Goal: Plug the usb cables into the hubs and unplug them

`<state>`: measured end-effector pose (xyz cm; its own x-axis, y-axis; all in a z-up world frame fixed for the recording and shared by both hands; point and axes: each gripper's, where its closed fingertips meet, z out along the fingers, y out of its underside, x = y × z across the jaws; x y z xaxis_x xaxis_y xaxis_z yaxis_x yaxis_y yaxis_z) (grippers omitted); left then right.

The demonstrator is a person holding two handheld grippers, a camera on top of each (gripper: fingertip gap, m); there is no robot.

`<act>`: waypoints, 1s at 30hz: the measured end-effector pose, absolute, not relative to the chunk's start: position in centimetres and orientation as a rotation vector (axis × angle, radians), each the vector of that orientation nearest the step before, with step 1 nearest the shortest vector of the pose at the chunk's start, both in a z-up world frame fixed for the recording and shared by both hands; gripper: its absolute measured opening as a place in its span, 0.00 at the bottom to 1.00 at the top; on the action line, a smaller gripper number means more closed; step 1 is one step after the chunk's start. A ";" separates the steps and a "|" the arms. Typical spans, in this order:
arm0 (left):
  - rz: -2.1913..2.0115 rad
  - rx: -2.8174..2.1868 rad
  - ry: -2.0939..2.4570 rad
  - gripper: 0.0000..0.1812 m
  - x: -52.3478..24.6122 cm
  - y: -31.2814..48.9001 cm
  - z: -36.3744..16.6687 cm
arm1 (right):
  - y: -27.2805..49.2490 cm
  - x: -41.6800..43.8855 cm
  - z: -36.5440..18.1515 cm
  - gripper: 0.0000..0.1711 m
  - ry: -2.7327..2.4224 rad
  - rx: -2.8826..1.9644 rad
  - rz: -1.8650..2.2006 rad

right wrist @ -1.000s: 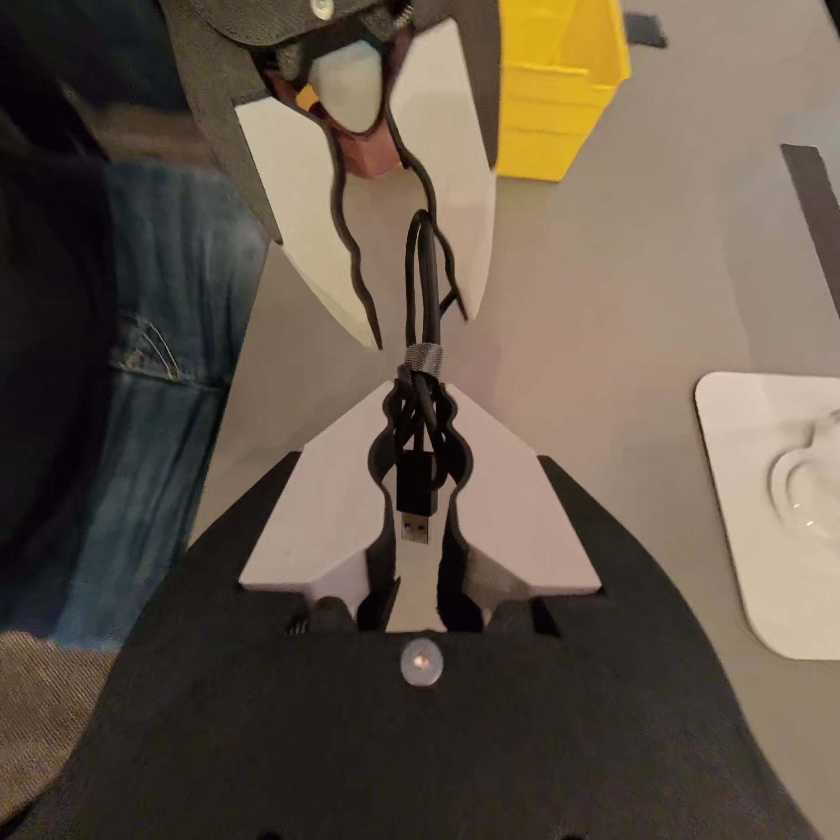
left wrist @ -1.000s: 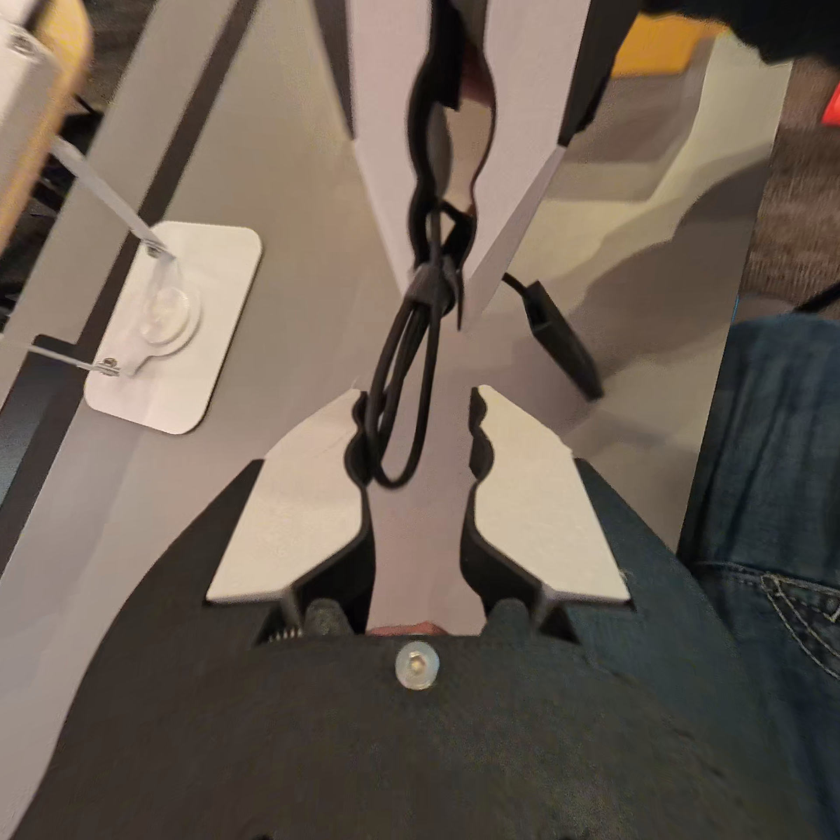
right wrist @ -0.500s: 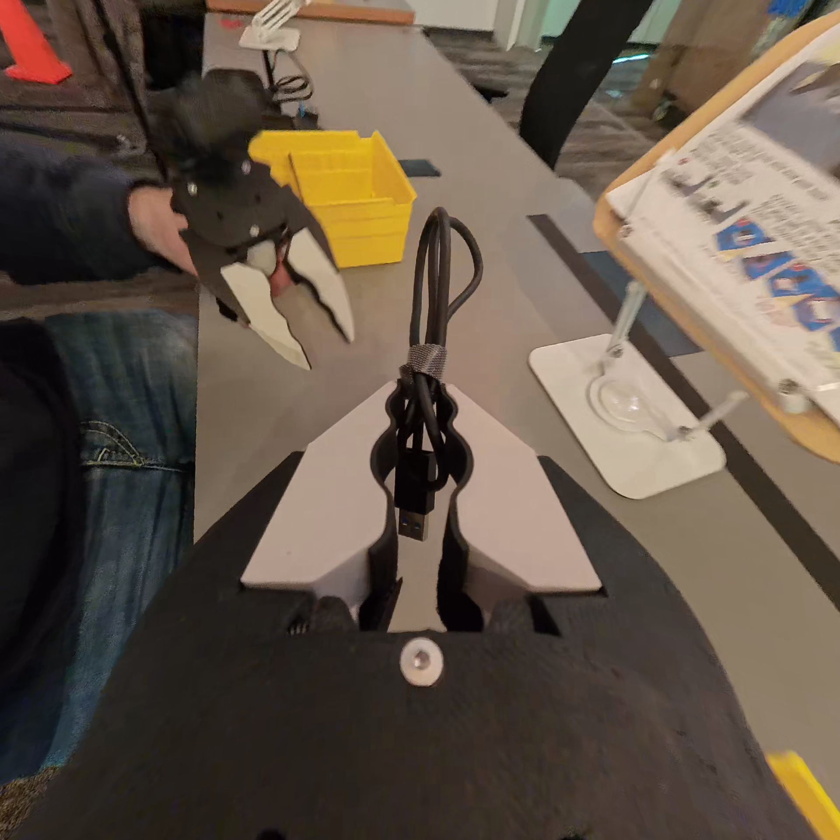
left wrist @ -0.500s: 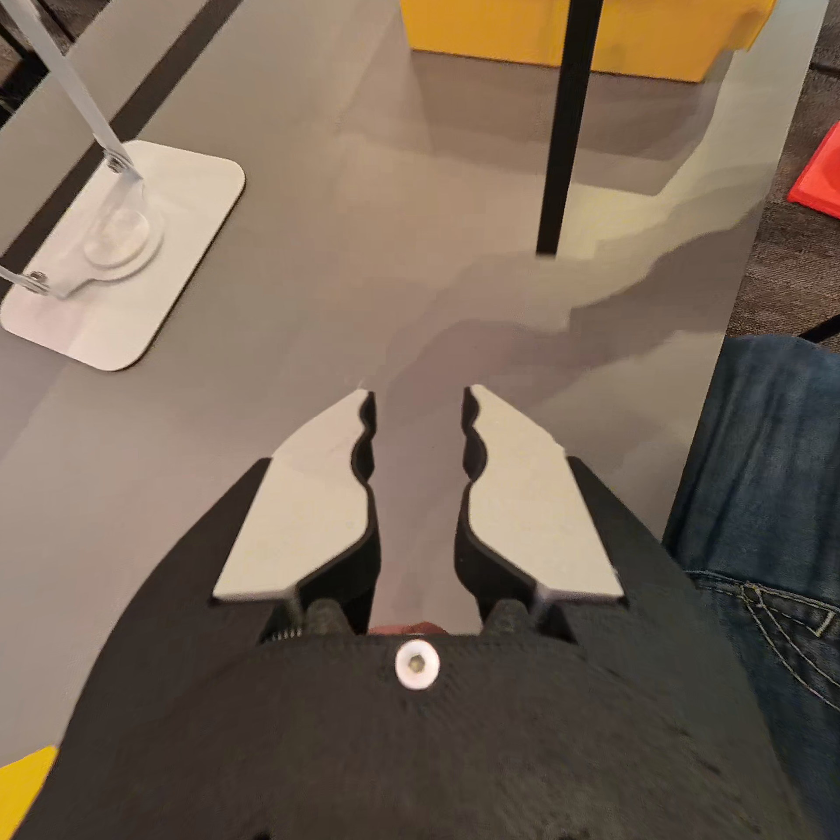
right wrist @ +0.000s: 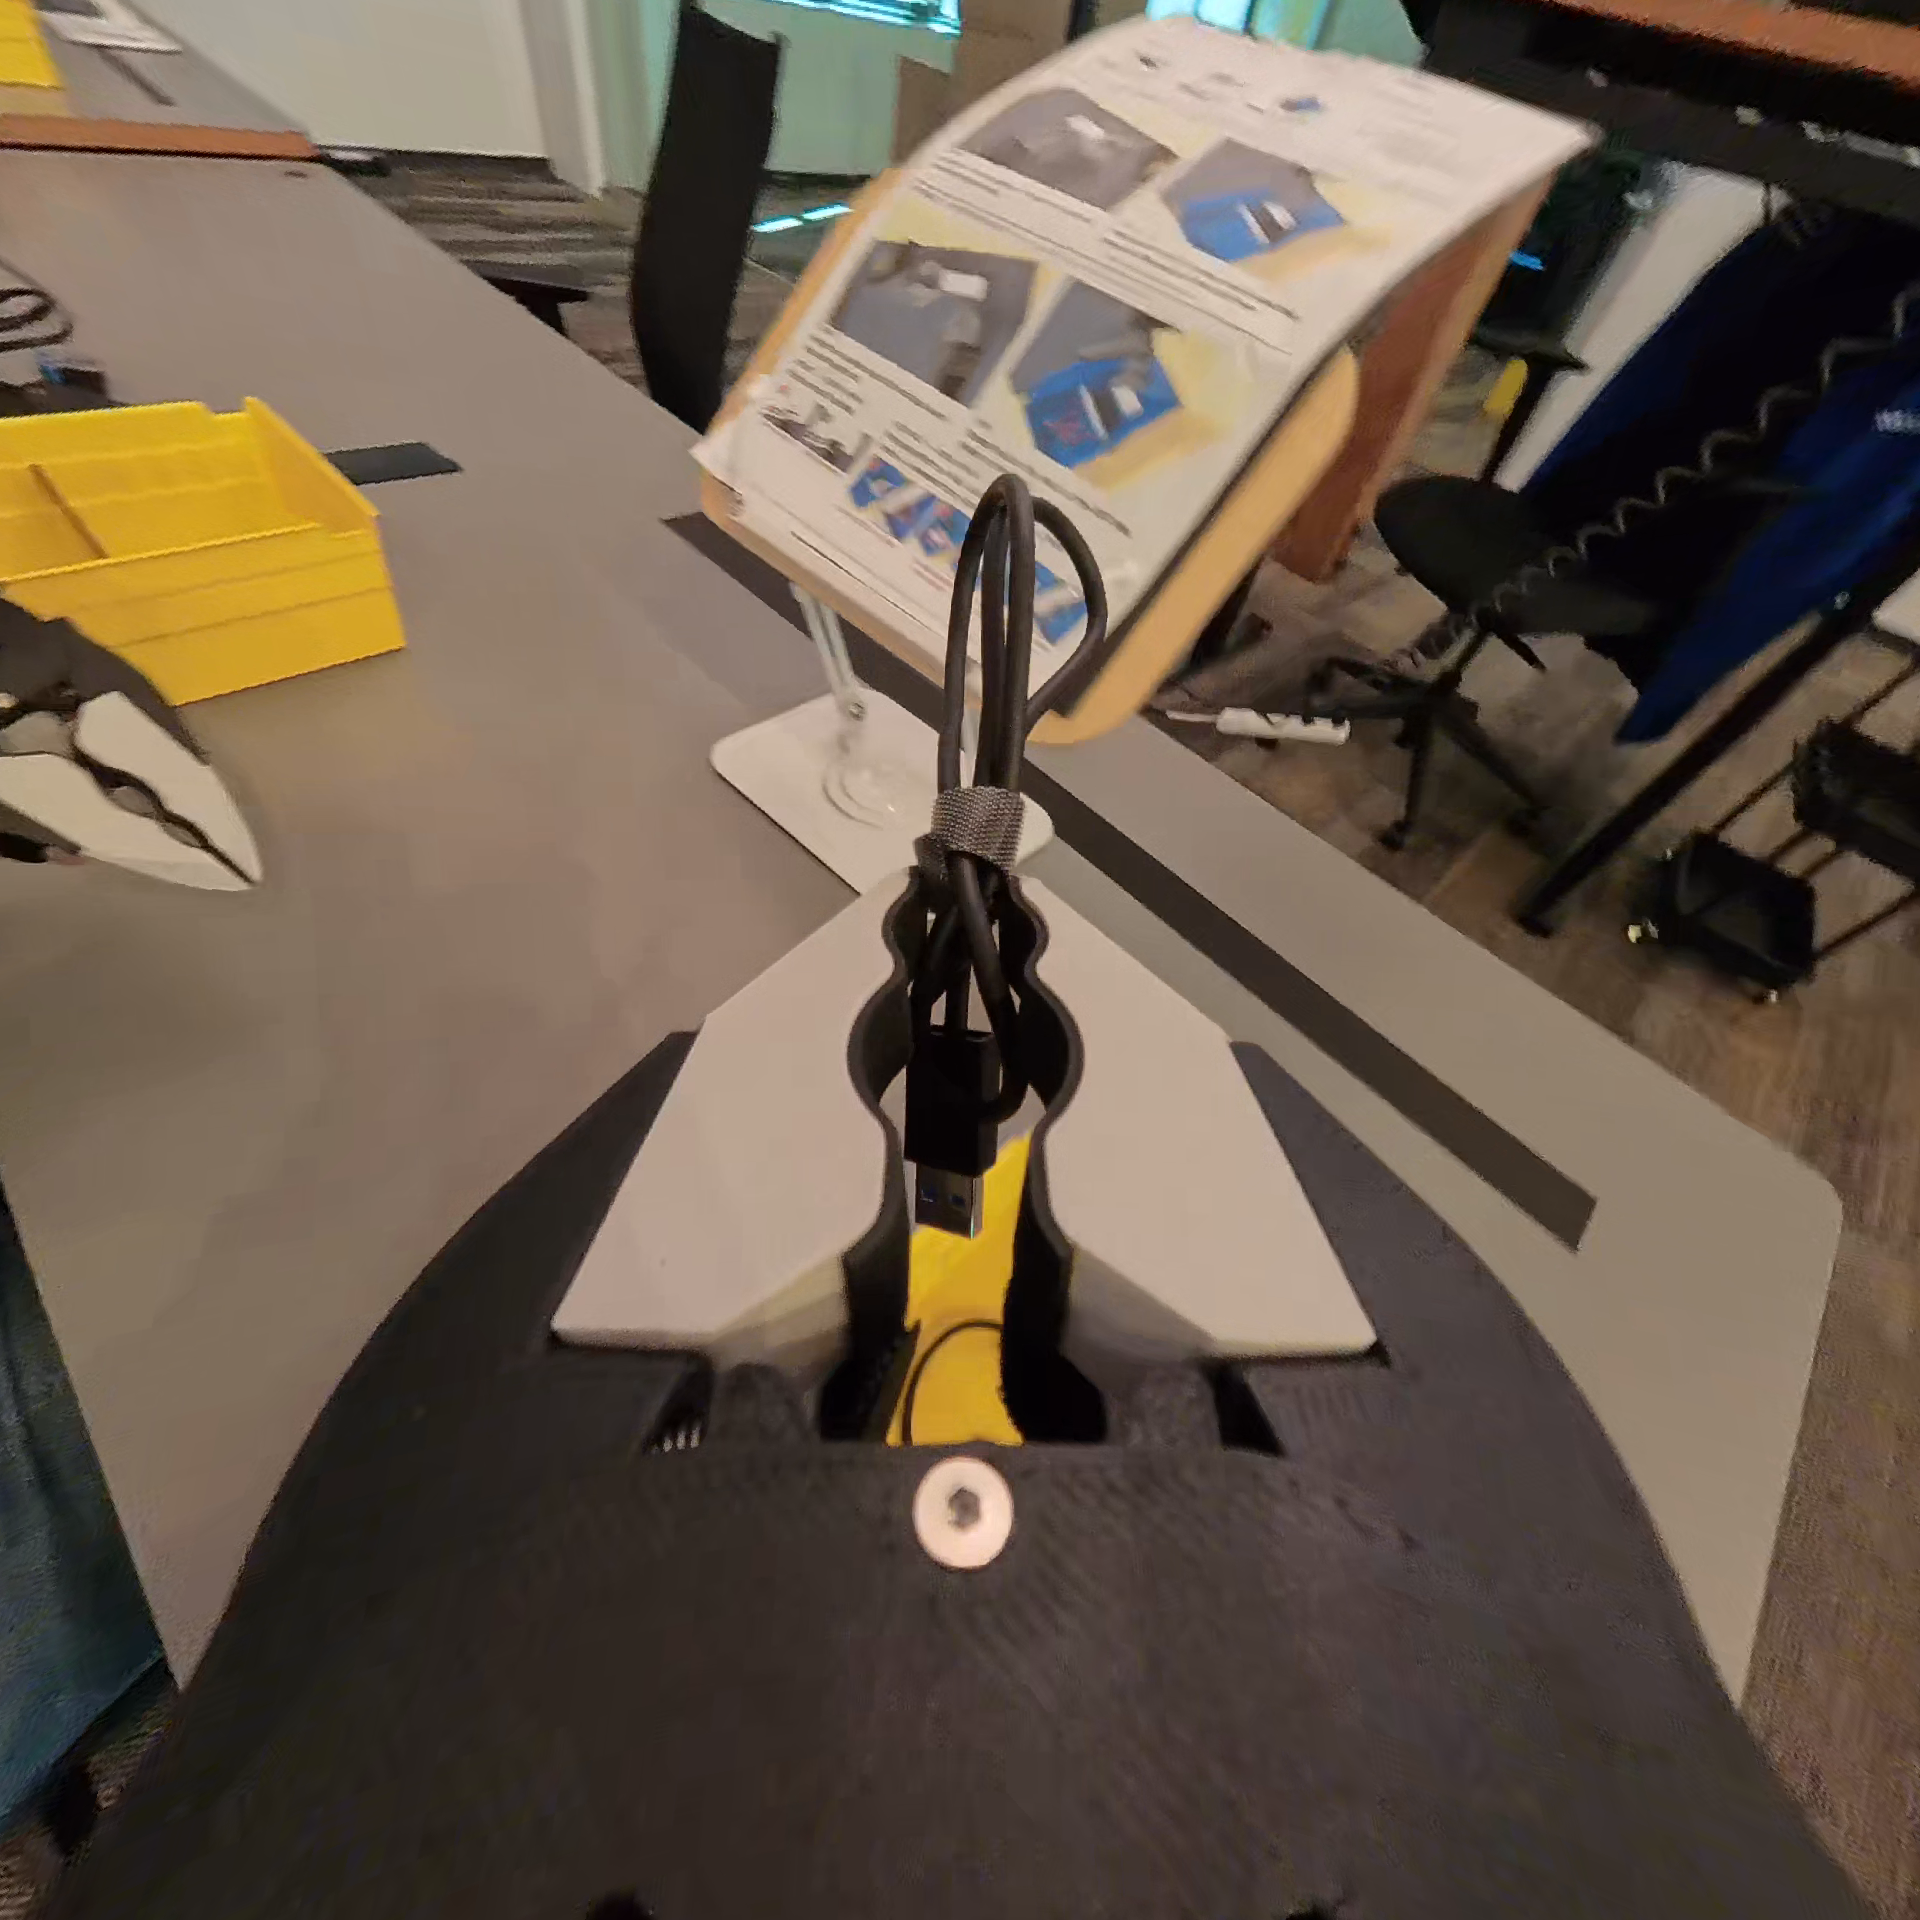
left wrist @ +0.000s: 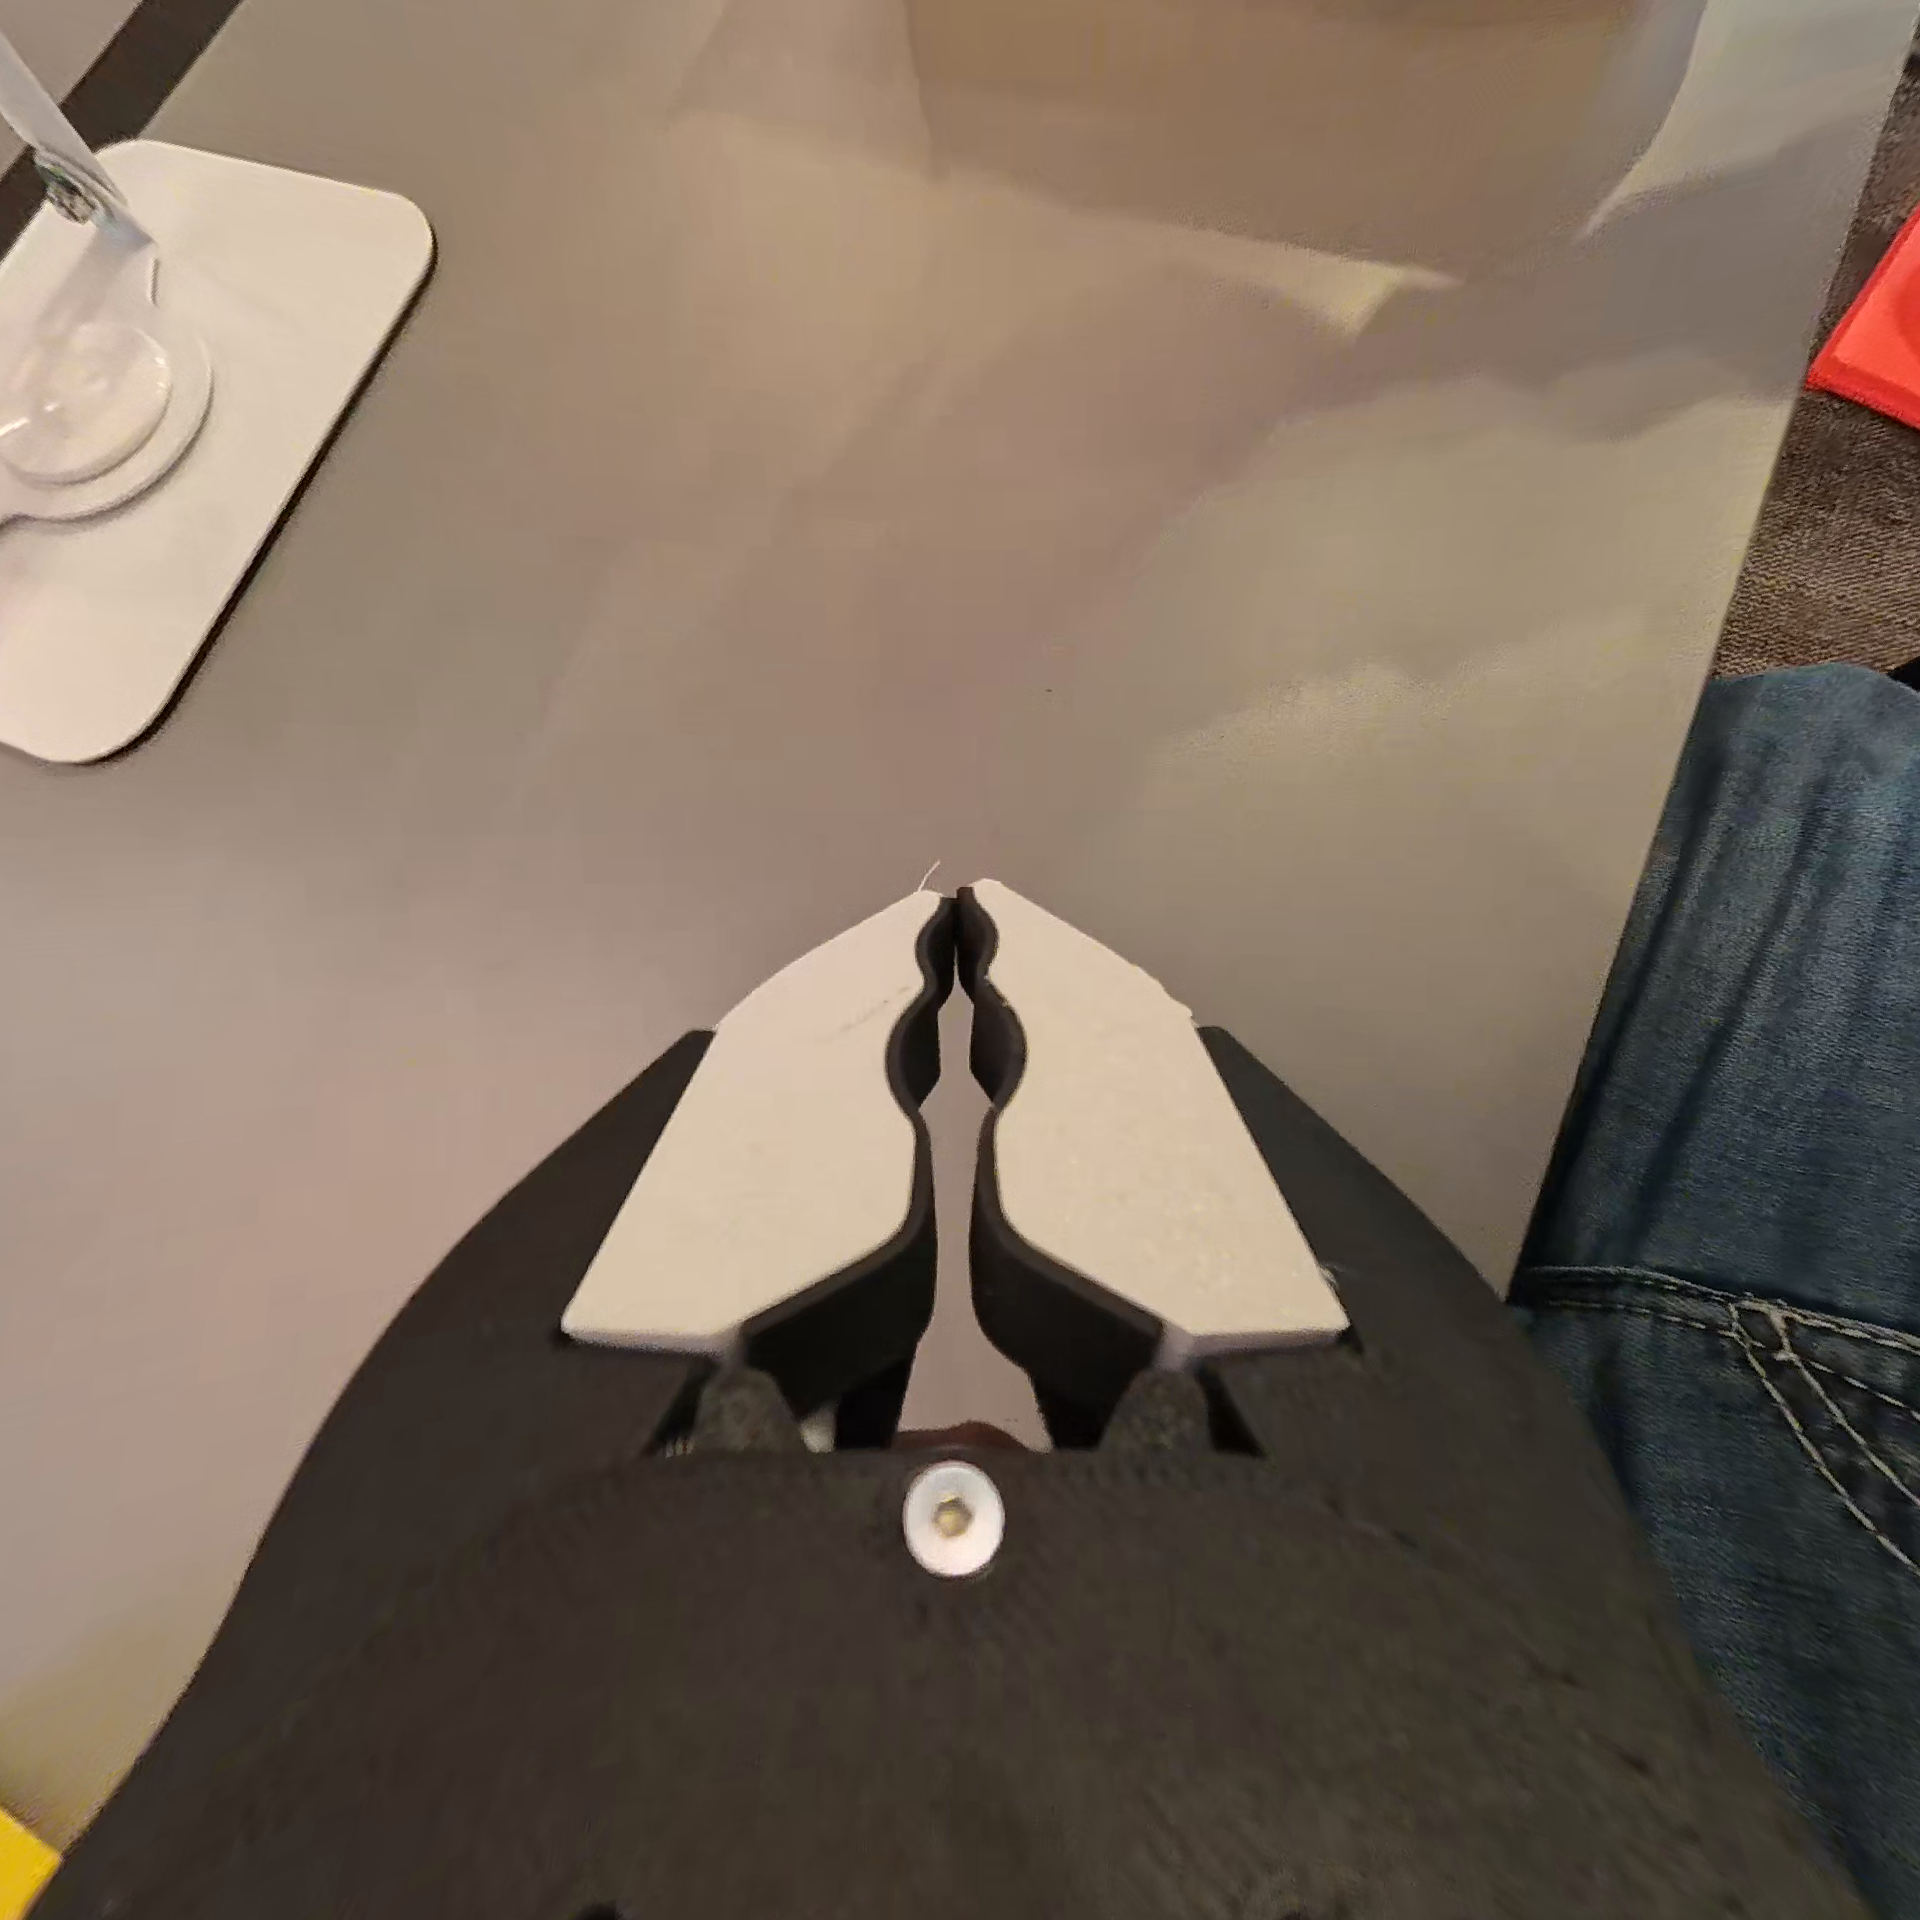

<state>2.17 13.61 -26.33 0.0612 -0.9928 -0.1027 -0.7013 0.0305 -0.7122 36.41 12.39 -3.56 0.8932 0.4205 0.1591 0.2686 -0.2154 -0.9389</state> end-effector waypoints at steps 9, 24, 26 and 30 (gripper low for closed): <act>-0.616 -1.777 1.695 0.00 1.6 13.7 -27.7 | 13.1 45.1 -13.1 0.07 -0.225 -1.976 0.183; -0.601 -1.804 1.719 0.00 1.4 13.6 -28.9 | 11.3 53.6 -25.1 0.06 -0.311 -2.481 -0.517; -0.581 -1.800 1.725 0.01 1.3 13.6 -28.9 | 10.3 54.7 -26.1 0.06 -0.376 -2.590 -0.656; -0.563 -1.796 1.722 0.02 1.0 13.8 -28.7 | 9.5 54.6 -27.4 0.07 -0.427 -2.673 -0.691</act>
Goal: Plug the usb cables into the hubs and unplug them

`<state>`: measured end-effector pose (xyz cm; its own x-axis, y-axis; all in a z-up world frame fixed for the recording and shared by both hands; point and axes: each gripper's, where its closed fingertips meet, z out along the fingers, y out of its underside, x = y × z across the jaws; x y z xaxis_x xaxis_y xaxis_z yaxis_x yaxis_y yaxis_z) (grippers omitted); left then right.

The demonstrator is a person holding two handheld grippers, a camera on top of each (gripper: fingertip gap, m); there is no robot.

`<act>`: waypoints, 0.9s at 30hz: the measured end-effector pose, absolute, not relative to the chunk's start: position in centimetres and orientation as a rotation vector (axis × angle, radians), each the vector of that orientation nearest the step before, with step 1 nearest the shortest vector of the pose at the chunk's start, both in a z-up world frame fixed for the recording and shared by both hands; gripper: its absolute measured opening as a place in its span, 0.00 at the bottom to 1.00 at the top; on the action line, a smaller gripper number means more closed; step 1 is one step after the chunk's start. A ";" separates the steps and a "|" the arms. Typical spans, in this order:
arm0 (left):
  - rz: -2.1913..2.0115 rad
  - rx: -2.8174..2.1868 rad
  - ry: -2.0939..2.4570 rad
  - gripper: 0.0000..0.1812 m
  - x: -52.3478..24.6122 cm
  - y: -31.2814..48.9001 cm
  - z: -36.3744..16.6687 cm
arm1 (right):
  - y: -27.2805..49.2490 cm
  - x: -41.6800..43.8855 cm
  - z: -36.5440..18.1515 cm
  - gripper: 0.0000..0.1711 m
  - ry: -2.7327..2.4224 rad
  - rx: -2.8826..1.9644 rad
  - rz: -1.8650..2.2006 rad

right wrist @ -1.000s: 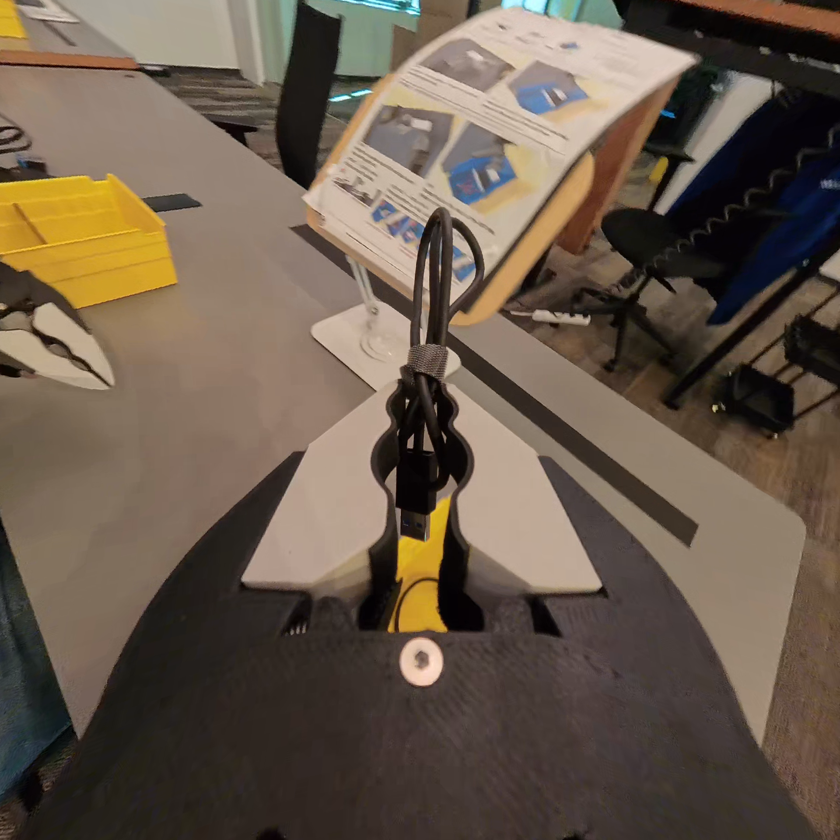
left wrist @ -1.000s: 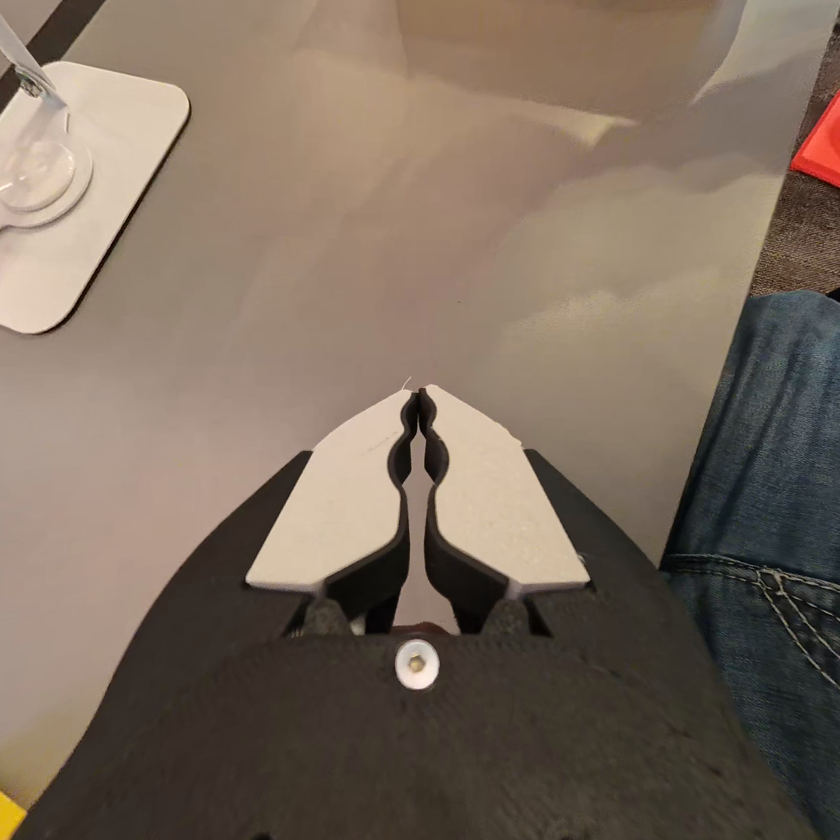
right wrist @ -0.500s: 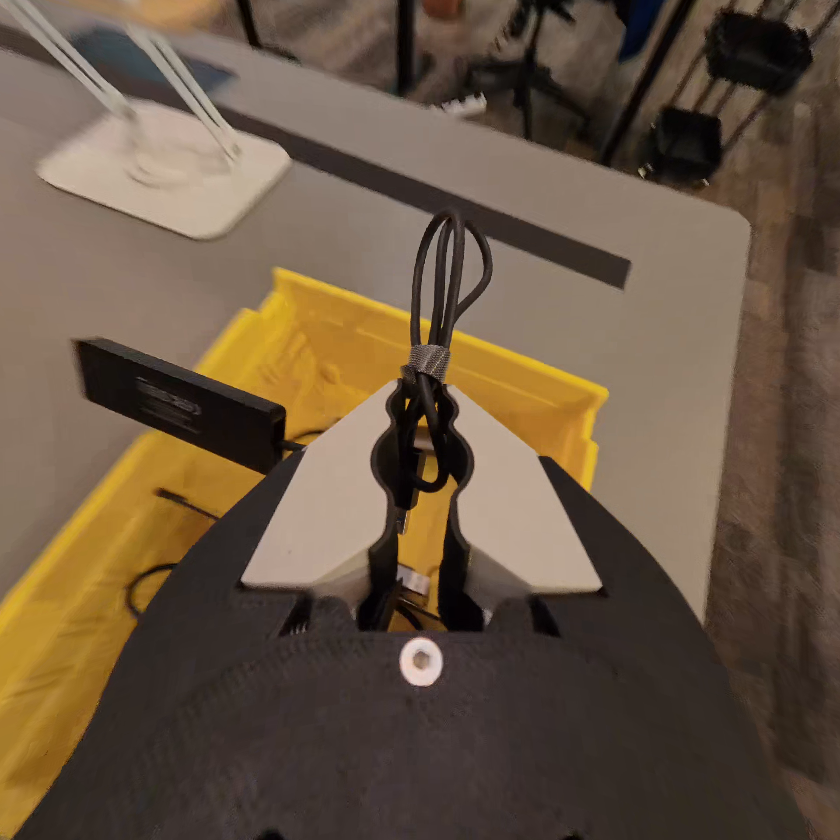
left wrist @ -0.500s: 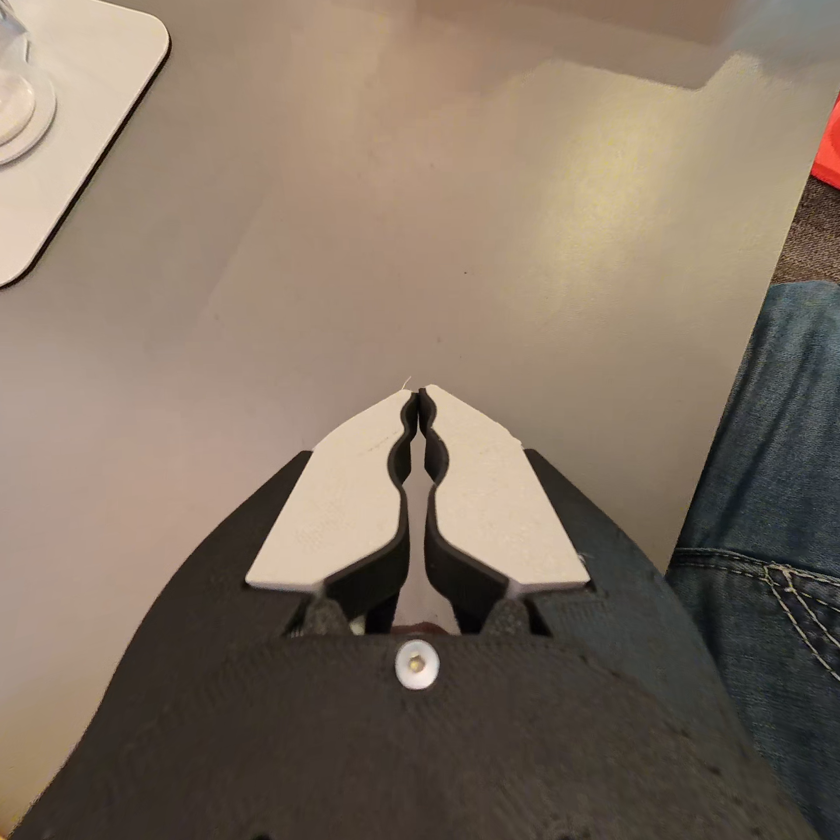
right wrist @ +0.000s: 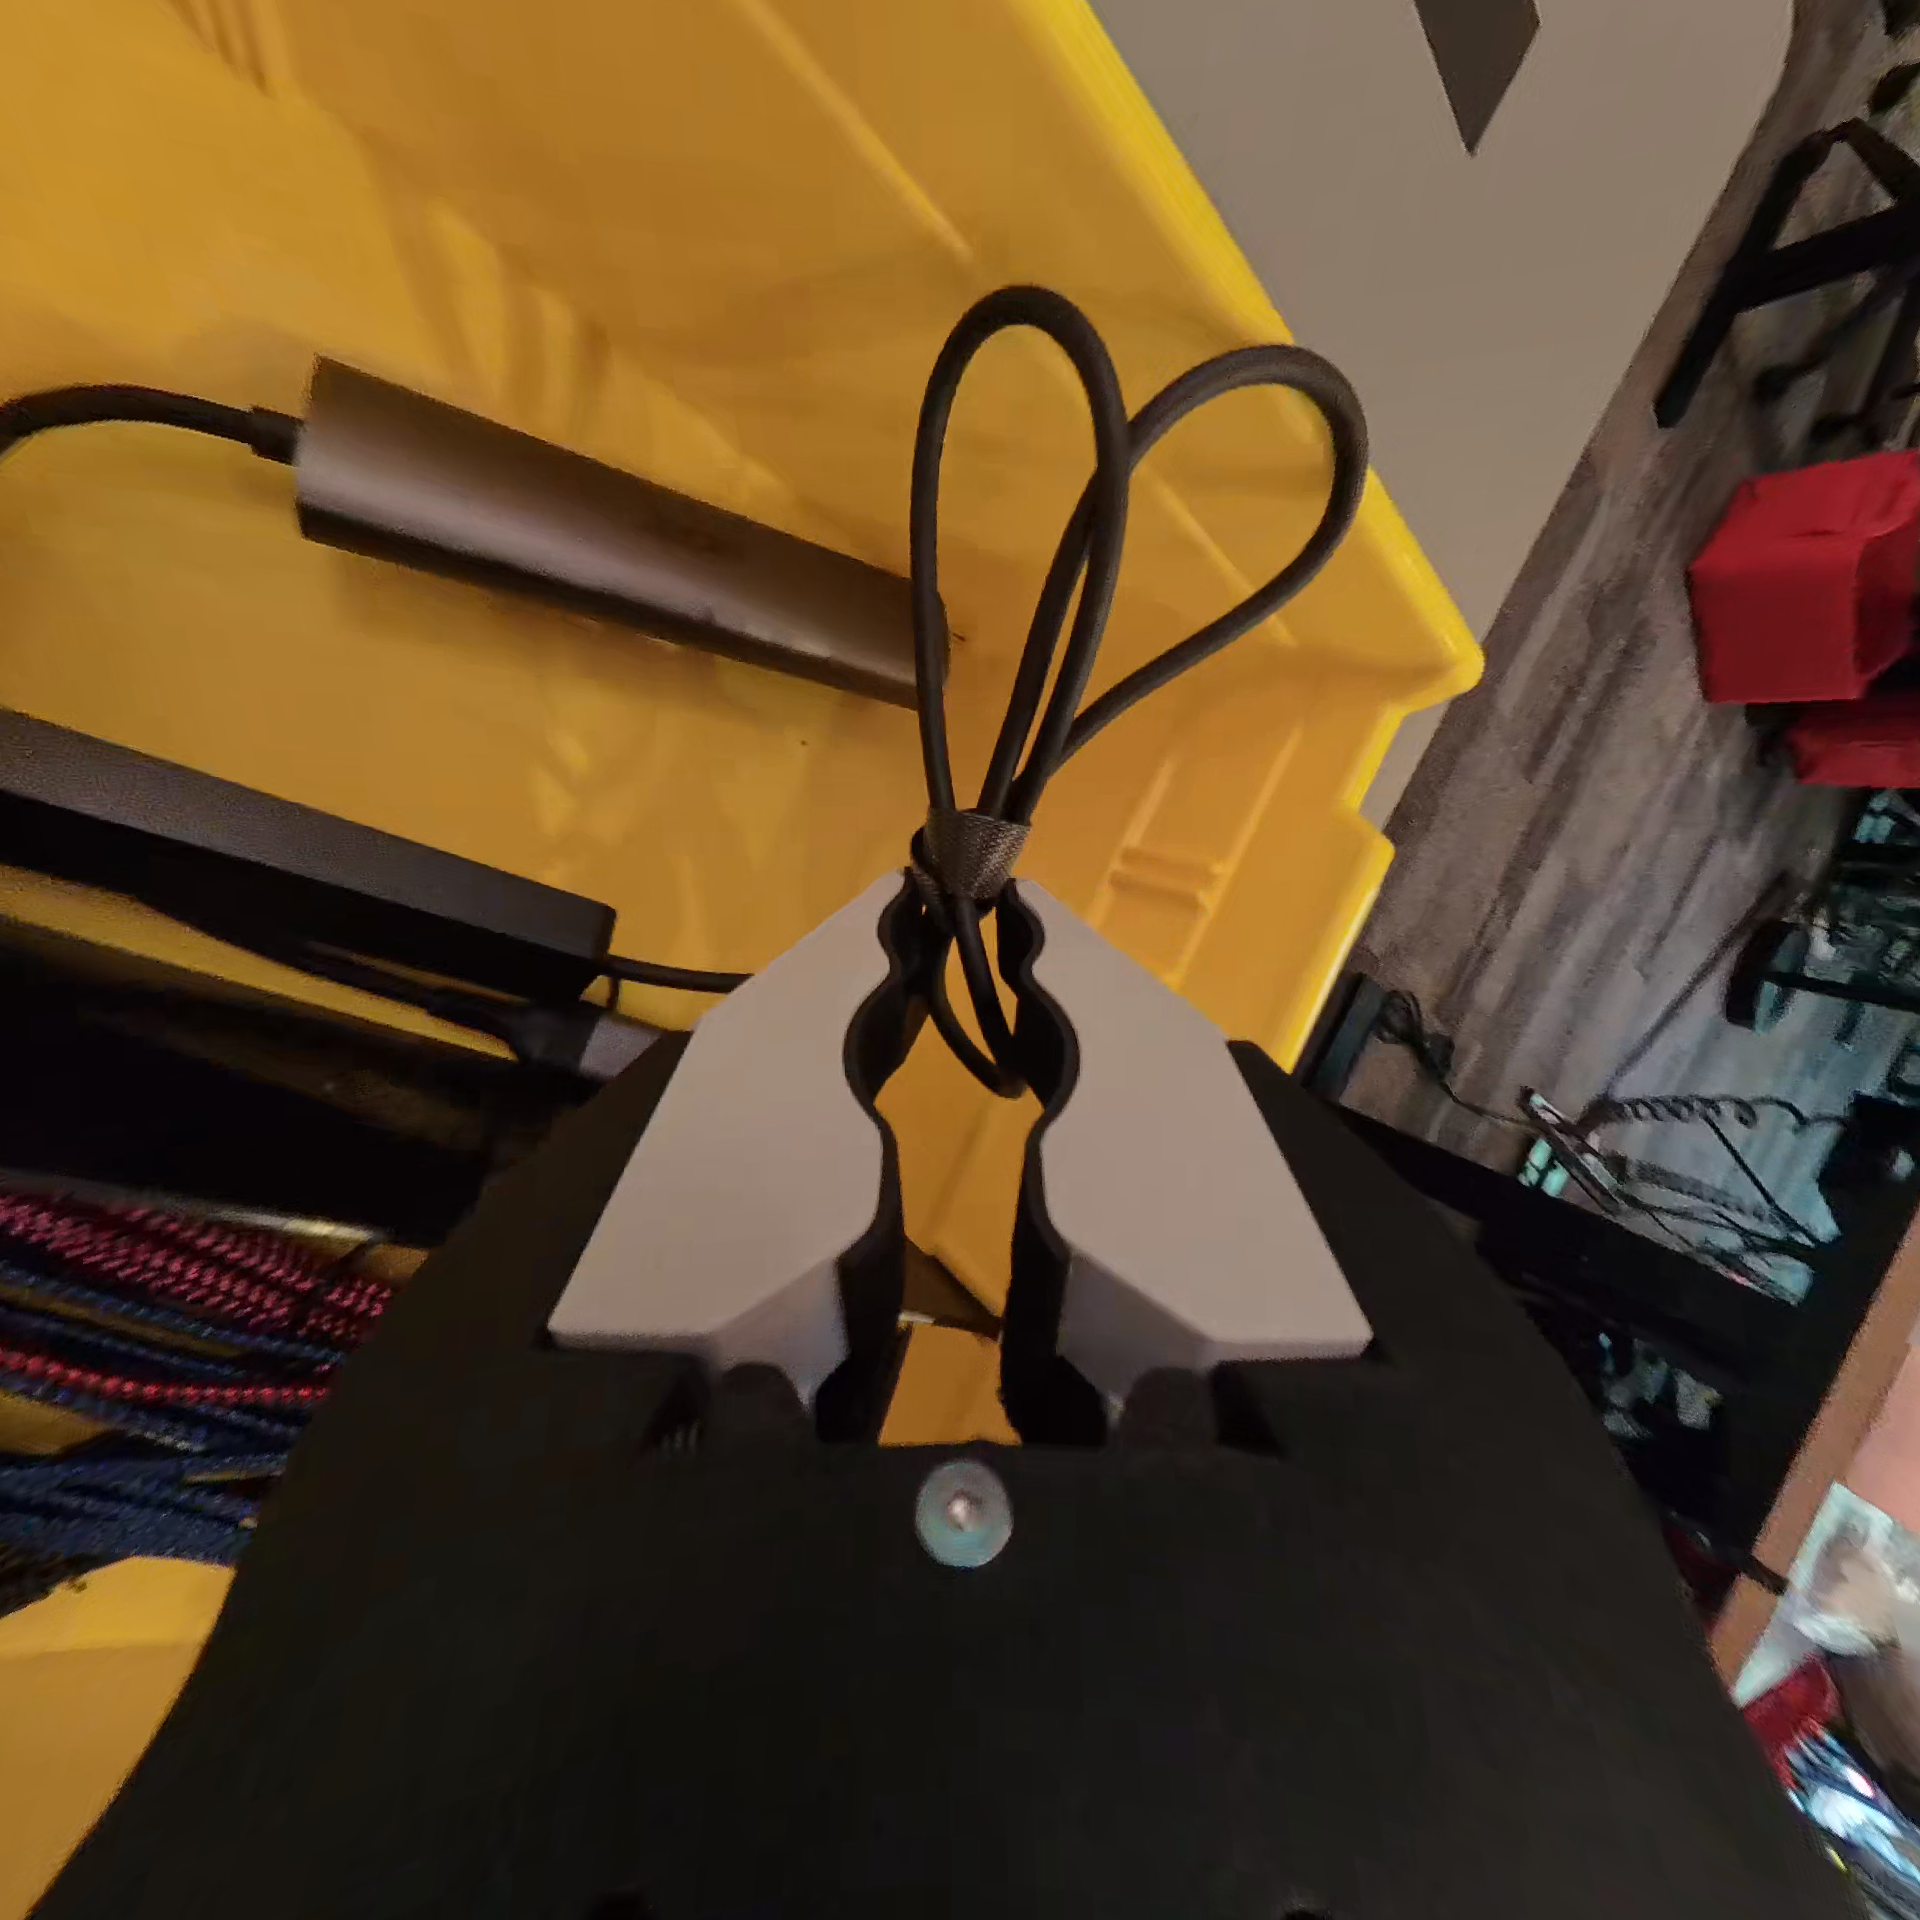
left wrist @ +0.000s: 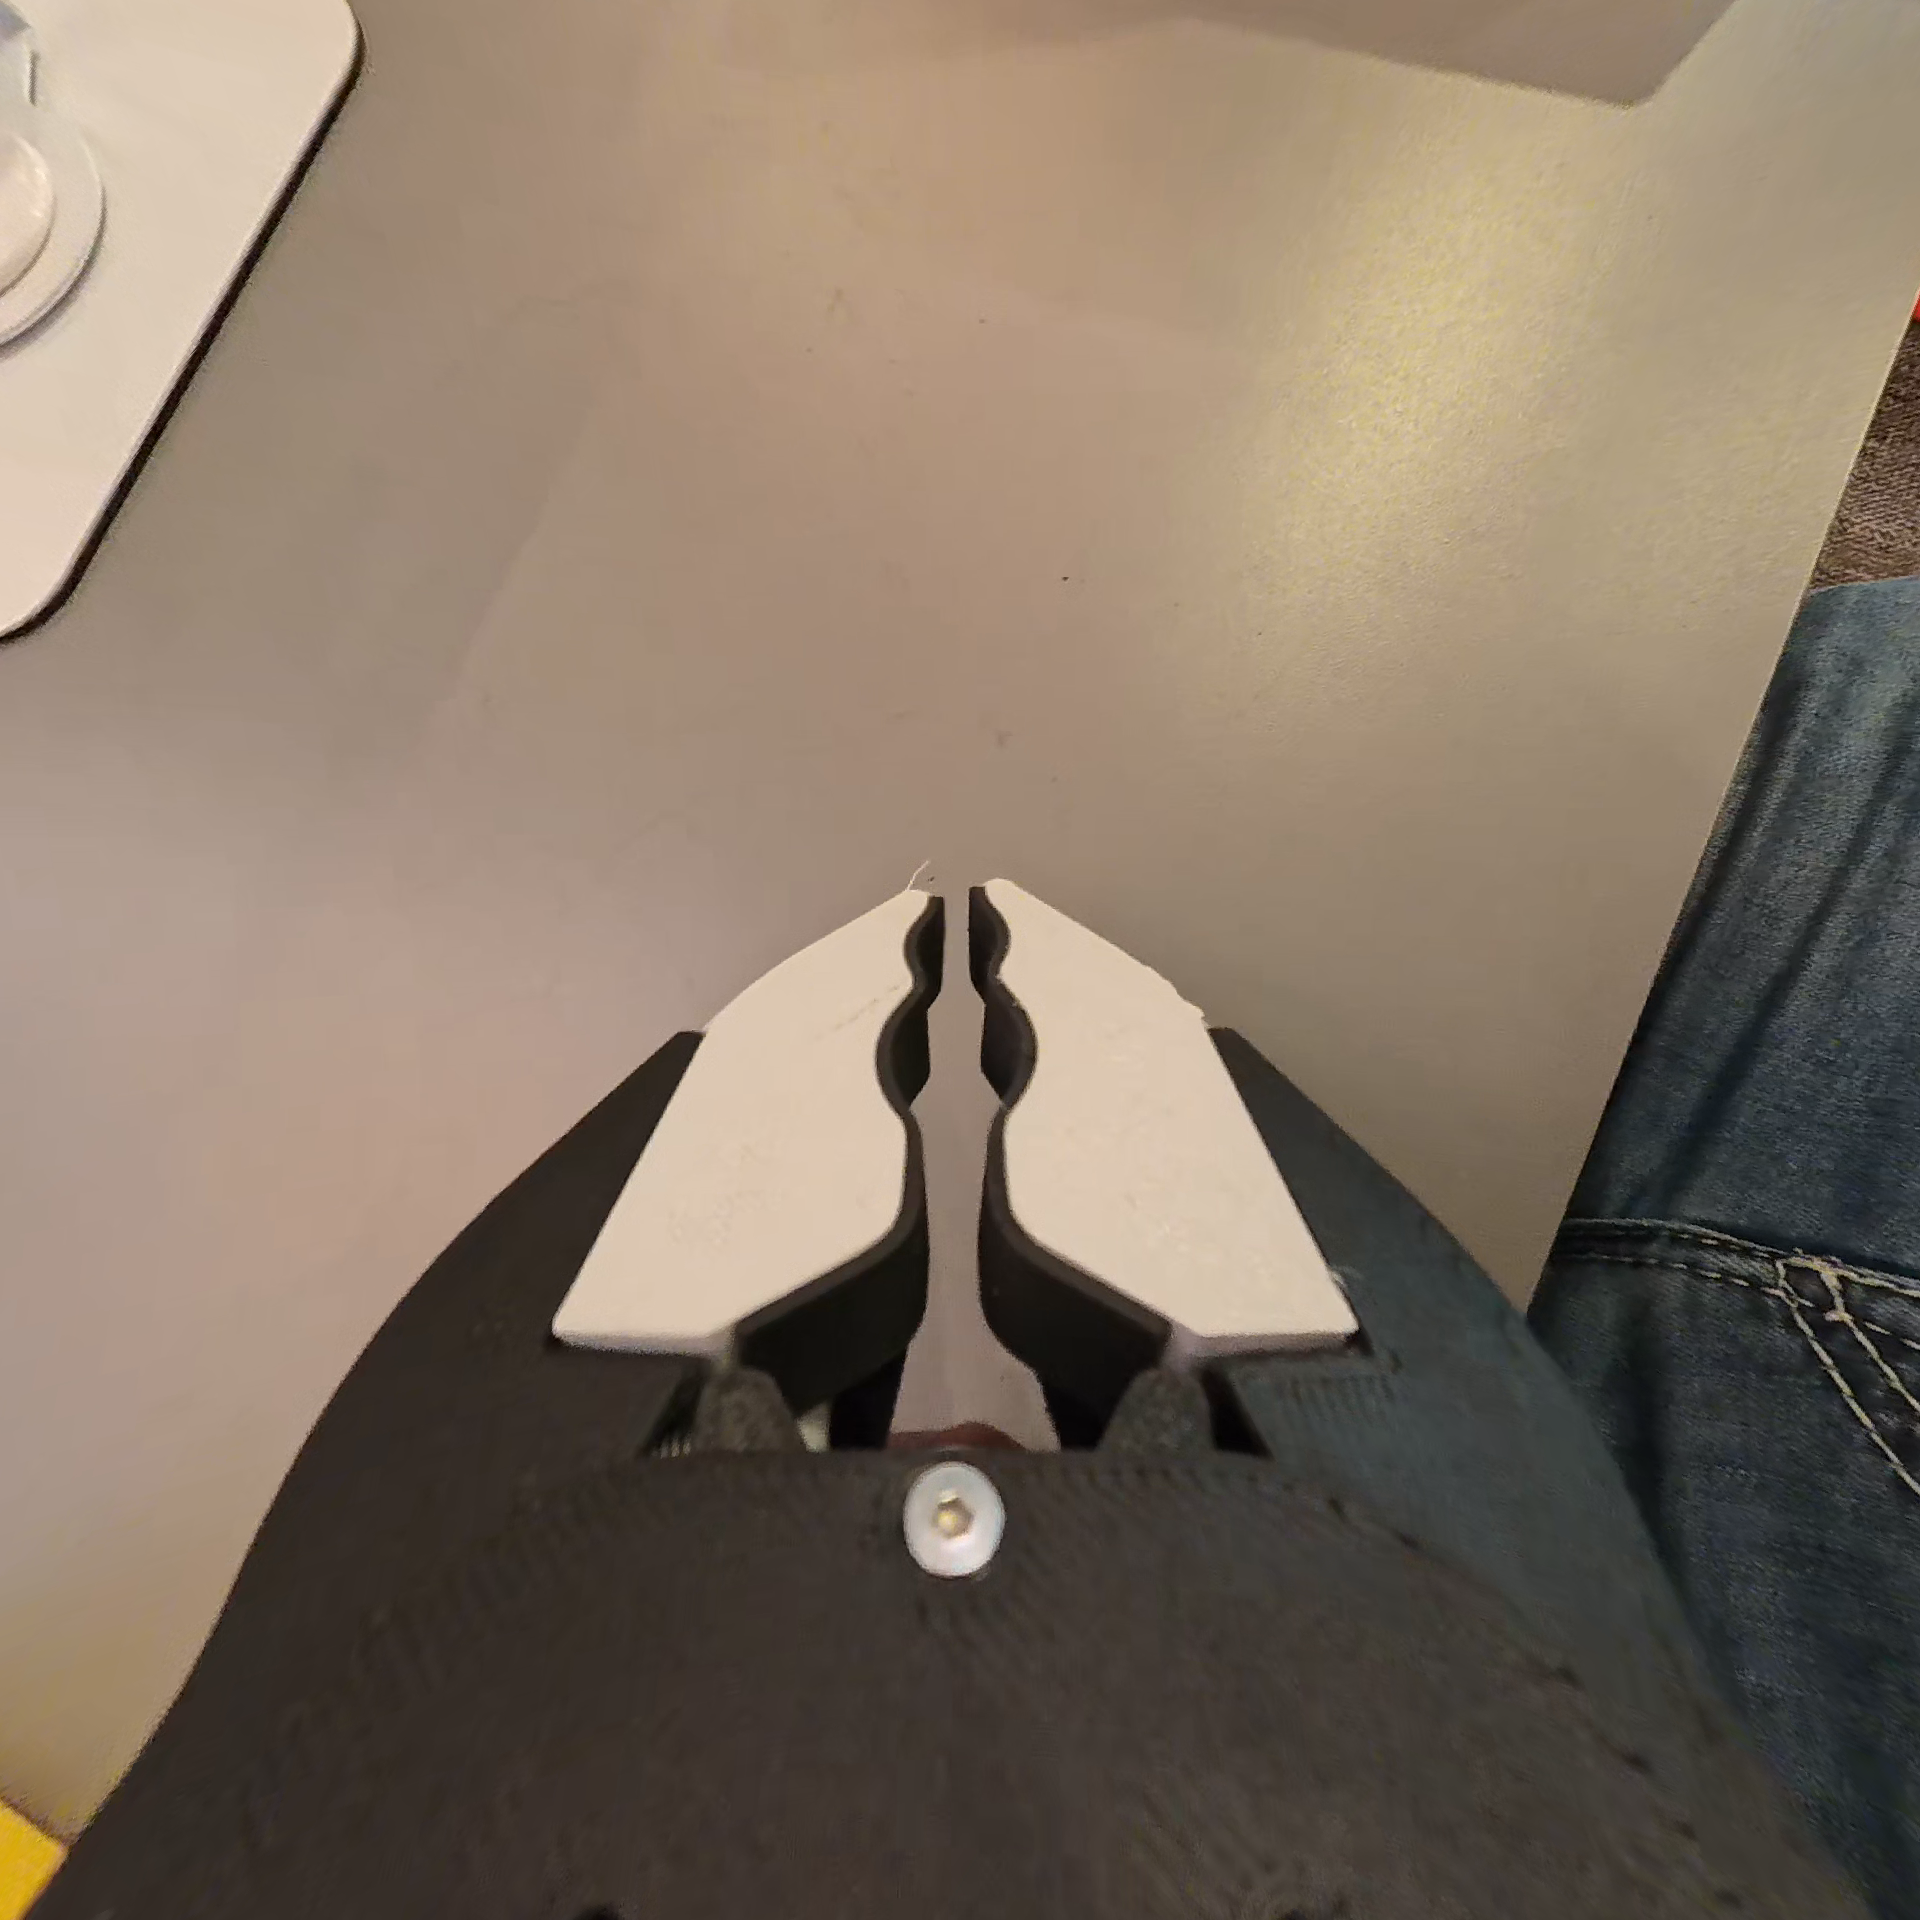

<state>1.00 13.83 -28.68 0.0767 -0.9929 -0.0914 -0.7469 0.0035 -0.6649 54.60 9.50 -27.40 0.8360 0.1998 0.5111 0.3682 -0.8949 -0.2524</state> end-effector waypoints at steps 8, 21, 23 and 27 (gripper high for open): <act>-0.485 -1.789 1.625 0.16 0.3 15.4 -26.6 | 7.9 54.1 -28.1 0.30 -0.577 -2.883 -0.602; -0.126 -1.833 0.952 0.52 -15.2 25.5 -15.2 | 2.0 52.9 -19.5 0.45 -0.273 -2.534 -0.456; -0.037 -1.873 0.854 0.54 -19.9 26.8 -14.9 | -0.1 53.5 -20.5 0.47 -0.212 -2.540 -0.437; 0.072 -1.979 0.697 0.64 -28.2 27.7 -15.7 | -3.3 53.8 -23.1 0.46 -0.119 -2.556 -0.340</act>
